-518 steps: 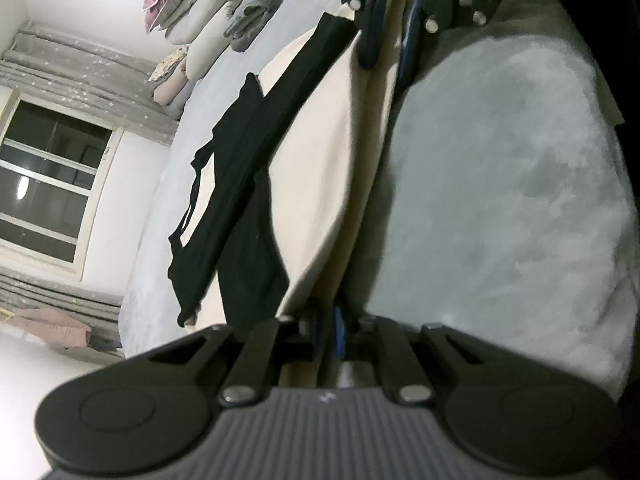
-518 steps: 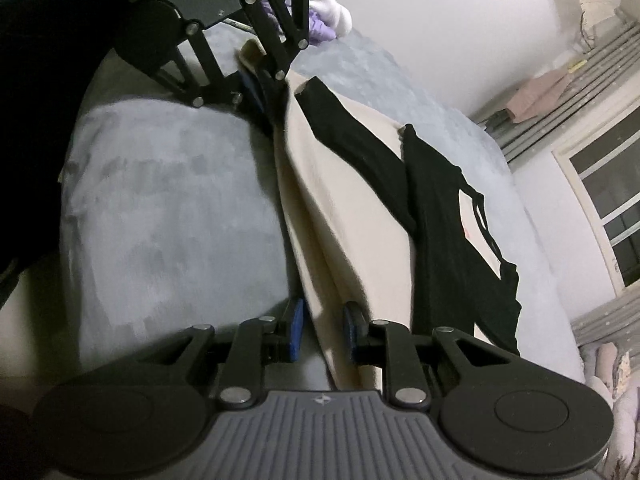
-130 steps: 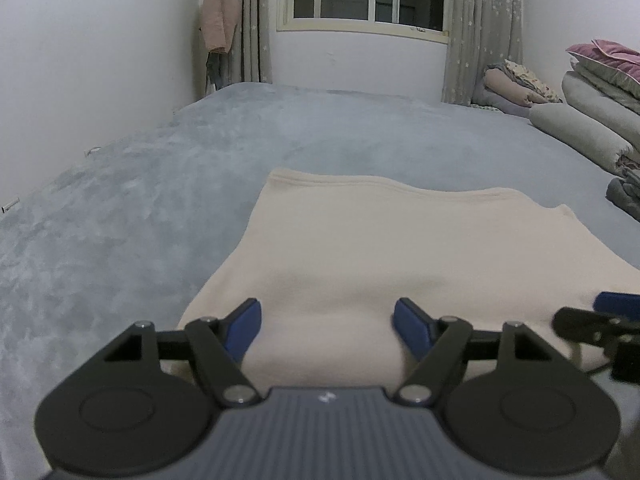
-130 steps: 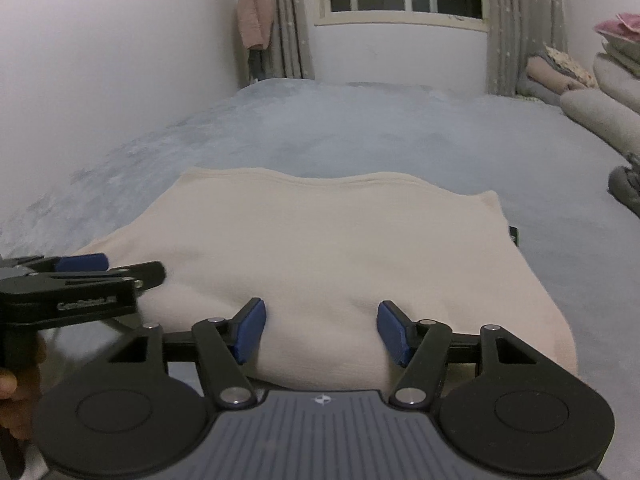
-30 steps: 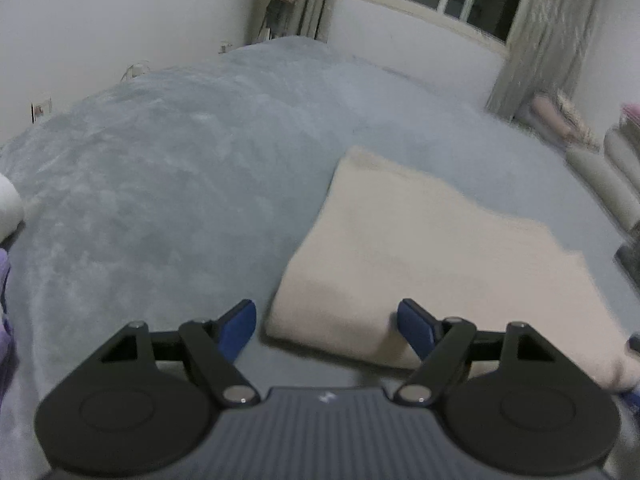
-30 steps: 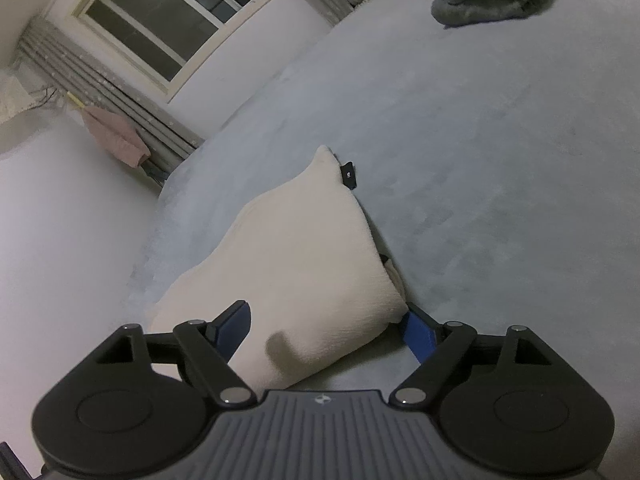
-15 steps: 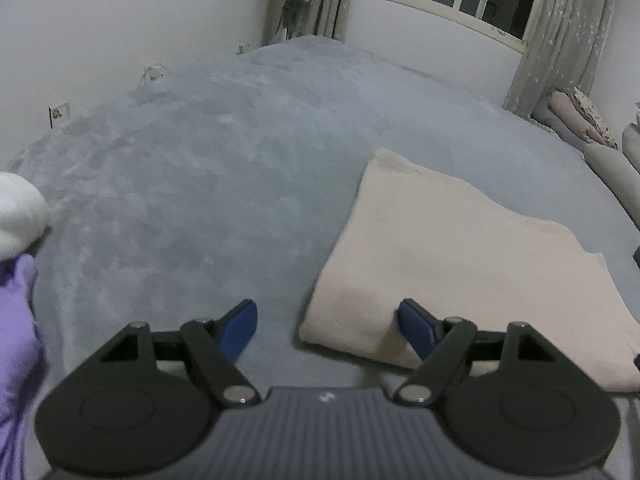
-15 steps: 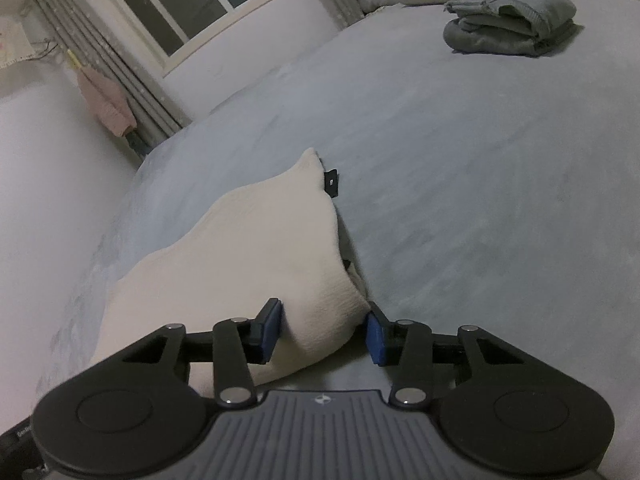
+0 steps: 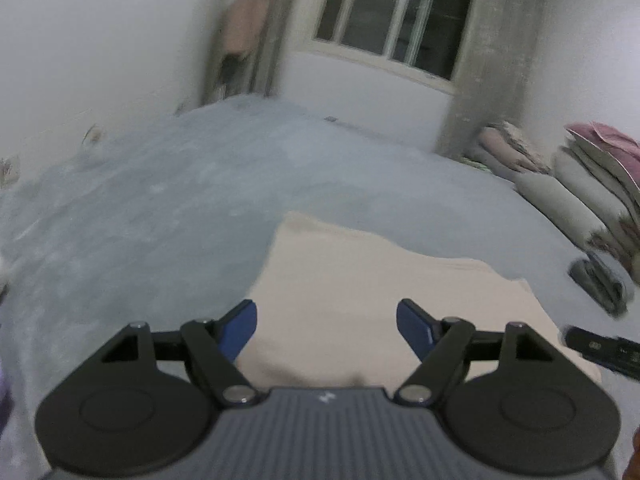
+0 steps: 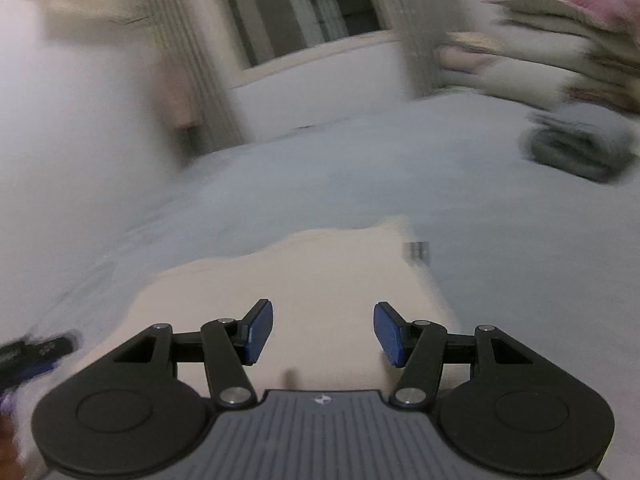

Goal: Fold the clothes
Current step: 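Smooth the folded shirt edge with both open grippers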

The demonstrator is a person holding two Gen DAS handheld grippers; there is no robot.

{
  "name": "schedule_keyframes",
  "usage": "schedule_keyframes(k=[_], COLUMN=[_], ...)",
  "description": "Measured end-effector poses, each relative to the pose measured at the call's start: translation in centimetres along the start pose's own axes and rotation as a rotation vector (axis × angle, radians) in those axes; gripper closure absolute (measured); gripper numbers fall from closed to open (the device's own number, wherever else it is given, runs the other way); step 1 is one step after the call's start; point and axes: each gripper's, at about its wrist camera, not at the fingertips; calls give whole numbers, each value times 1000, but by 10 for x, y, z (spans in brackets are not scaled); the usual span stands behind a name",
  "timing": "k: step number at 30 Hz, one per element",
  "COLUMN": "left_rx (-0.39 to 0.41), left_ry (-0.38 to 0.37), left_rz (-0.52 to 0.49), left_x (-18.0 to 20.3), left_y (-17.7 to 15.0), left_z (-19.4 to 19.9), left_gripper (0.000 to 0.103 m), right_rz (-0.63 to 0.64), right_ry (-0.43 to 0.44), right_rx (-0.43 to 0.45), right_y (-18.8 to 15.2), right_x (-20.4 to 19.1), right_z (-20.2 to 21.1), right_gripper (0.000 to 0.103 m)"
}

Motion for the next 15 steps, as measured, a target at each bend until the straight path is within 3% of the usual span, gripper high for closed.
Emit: schedule_keyframes(k=[4,9,12,15], left_rx=[-39,-69,-102,-121], left_ry=[19,14,22,17], left_rz=[-126,-197,-195,-182], left_x=[20,33,33,31], left_y=[-14,-27,-35,-35], left_z=[-17,-31,-40,-42], left_gripper=[27,27,24,22], right_rz=[137,206,297,308], right_ry=[29,63,38,38], right_rx=[9,-21,-19,-35], right_y=[-13,-26,-40,-41], right_x=[-34,-58,-69,-66], right_z=[-2,-15,-19,-24], right_gripper=[48,48,48,48])
Point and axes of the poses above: each gripper's, at about its wrist camera, not at the fingertips, and z roughly against the way its jaws point, x to its right, y to its top, and after that the axes turned 14 degrees about -y, right-handed
